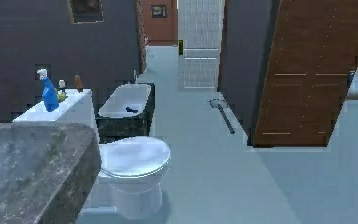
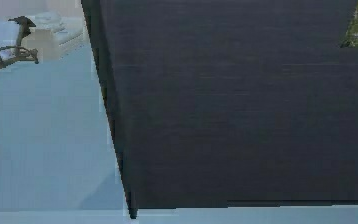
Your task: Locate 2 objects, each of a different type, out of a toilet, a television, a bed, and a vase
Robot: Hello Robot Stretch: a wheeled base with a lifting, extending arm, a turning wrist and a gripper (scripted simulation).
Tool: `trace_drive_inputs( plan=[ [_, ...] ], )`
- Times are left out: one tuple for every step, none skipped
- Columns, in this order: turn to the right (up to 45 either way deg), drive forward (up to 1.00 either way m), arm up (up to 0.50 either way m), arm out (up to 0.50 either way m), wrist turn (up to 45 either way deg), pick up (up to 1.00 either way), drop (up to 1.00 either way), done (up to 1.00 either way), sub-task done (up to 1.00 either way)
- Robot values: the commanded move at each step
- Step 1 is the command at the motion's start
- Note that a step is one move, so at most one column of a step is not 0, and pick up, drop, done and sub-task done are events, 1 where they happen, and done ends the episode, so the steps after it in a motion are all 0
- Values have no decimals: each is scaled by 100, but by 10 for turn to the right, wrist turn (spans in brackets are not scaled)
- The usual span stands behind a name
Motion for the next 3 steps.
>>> trace_drive_inputs(
  plan=[
    [0,20,0,0,0,0,0,0,0],
    [-150,0,0,0,0,0,0,0,0],
    [0,0,0,0,0,0,0,100,0]
  ],
)
